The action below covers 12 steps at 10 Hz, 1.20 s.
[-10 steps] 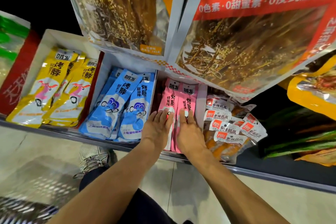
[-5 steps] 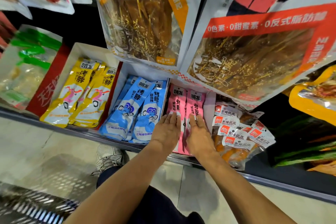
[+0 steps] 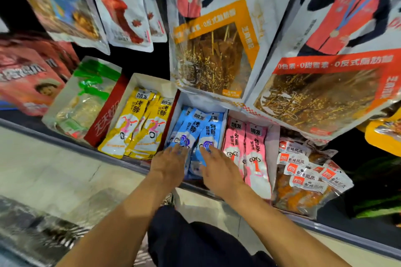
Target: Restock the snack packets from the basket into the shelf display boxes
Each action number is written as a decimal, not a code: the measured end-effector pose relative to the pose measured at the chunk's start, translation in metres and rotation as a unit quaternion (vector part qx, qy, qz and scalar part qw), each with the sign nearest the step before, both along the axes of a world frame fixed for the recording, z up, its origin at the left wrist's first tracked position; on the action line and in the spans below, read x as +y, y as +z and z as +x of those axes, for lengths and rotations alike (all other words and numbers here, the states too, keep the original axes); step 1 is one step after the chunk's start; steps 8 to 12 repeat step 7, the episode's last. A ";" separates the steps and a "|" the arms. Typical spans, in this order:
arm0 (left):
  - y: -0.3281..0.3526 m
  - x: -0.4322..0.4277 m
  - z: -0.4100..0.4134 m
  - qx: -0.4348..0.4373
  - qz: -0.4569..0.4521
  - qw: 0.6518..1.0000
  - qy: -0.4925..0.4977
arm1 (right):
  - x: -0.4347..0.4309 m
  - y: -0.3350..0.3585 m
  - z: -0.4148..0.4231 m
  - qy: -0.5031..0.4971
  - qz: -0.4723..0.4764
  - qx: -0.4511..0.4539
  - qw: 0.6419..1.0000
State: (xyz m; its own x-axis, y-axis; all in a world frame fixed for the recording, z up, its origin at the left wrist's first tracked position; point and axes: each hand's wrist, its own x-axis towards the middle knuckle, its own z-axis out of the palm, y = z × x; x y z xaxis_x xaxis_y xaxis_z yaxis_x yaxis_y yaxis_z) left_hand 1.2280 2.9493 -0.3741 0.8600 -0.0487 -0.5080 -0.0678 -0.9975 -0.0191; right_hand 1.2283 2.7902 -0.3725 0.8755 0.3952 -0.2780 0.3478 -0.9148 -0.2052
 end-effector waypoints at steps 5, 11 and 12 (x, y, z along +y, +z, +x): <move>-0.039 0.006 -0.001 -0.047 -0.069 0.993 0.078 | 0.028 -0.029 0.000 -0.052 -0.057 0.043 0.996; -0.007 0.015 -0.013 -0.049 -0.082 0.991 0.093 | 0.030 -0.011 -0.009 -0.021 -0.069 0.021 0.997; -0.007 0.015 -0.013 -0.049 -0.082 0.991 0.093 | 0.030 -0.011 -0.009 -0.021 -0.069 0.021 0.997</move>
